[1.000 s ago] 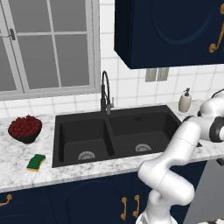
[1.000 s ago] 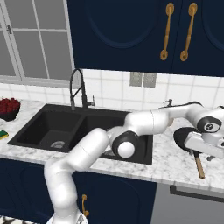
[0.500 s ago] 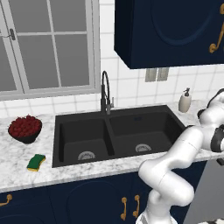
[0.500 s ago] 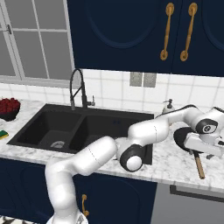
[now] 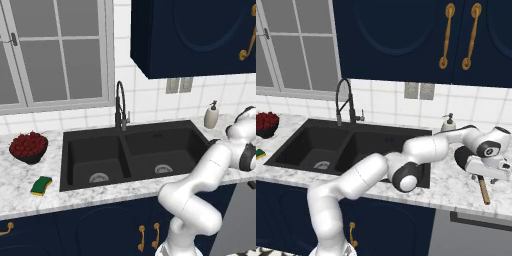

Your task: Pick the pan and sponge and place them into the sink. Then turn on the water.

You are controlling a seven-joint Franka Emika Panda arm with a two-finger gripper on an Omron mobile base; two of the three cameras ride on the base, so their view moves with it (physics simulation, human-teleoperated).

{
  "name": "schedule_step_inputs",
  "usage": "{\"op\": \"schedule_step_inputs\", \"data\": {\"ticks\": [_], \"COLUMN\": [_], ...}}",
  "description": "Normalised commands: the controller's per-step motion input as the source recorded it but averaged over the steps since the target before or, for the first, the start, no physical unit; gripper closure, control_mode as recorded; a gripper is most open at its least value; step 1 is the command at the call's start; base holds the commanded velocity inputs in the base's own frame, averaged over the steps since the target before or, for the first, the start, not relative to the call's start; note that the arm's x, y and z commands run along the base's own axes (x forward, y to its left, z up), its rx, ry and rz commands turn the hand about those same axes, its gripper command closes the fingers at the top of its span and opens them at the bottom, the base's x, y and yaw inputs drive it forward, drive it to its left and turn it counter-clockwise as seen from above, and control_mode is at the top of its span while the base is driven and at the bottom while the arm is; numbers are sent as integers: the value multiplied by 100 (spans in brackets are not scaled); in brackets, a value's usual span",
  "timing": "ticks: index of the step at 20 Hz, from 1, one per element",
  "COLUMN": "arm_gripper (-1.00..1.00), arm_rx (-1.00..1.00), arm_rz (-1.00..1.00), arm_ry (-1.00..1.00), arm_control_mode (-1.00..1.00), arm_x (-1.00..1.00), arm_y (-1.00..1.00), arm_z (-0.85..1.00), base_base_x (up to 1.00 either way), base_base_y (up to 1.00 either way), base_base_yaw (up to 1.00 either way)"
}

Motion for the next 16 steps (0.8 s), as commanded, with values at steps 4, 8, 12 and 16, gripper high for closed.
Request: {"op": "schedule_step_inputs", "data": {"ticks": [4, 8, 12, 16], "arm_gripper": [-100, -100, 100, 100], "arm_rx": [0, 2, 3, 2], "arm_rz": [2, 1, 0, 0], "arm_ry": [0, 1, 8, 8], "arm_control_mode": [-100, -100, -100, -100], "arm_x": [0, 0, 0, 0], "arm_y": [0, 0, 14, 25], "arm_z": [-15, -16, -37, -37], "base_base_x": [0, 0, 0, 0], "base_base_y": [0, 0, 0, 0], "base_base_yaw": [0, 0, 0, 0]}}
